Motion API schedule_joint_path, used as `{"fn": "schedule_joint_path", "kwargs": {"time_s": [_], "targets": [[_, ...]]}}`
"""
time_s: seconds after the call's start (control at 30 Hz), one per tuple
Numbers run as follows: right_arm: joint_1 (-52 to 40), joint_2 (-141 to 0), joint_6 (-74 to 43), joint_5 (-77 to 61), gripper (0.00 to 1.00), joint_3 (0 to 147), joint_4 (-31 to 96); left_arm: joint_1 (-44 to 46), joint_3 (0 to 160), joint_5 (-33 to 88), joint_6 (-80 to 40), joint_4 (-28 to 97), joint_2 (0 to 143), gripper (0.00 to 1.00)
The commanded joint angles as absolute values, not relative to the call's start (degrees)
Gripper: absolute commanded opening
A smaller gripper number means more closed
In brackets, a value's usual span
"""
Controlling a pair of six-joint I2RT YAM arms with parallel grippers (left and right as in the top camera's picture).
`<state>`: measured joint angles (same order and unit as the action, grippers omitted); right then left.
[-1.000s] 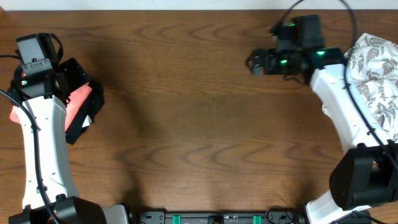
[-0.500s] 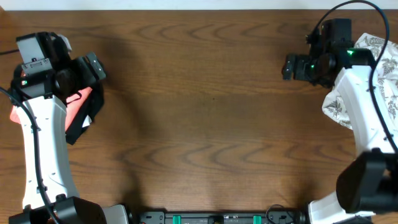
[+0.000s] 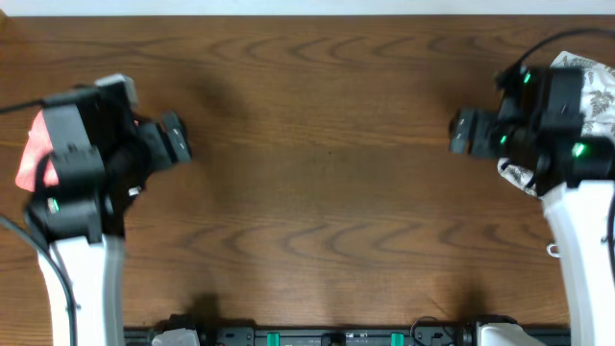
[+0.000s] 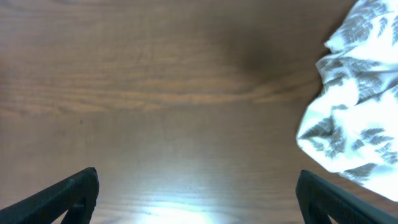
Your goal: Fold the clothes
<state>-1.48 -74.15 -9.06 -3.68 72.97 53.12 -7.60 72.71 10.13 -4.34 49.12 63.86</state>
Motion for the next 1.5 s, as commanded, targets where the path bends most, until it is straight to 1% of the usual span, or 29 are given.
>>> {"fn": "schedule_joint_path", "kwargs": {"time_s": [0.0,0.1,0.2,0.3,0.4,0.77,1.23,1.47], "targets": [[-4.8,-65.6,-10.7,-2.2,0.99,63.0,48.7,-5.8,65.5,8.7,-2.2,47.5,57.4,0.98],[-7.4,-57.4,-12.1,0.0,0.99,55.4,44.6,-5.4,59.1,8.7,-2.5,45.9,50.7,0.98],[-9.5,-49.3,-15.5,3.7,0.99,49.1,43.2,-5.4,53.5,8.7,-3.0,45.7,44.5,0.98],[-9.7,-43.2,-16.7,4.5,0.99,44.8,43.1,-5.4,49.9,8.7,-3.0,45.7,41.4,0.98],[-9.7,-40.3,-16.7,4.5,0.99,42.3,43.1,-5.4,48.8,8.7,-3.0,45.8,41.2,0.98],[-9.7,-40.1,-16.7,4.5,0.99,41.2,51.2,-5.4,48.8,8.7,-3.0,46.0,42.2,0.98],[-9.7,-40.0,-16.7,4.5,0.99,41.2,52.2,-5.4,48.8,8.7,-3.0,46.0,42.2,0.98],[-9.5,-35.8,-16.7,4.5,0.99,41.1,52.6,-5.4,48.8,8.7,-3.0,46.0,42.2,0.98]]}}
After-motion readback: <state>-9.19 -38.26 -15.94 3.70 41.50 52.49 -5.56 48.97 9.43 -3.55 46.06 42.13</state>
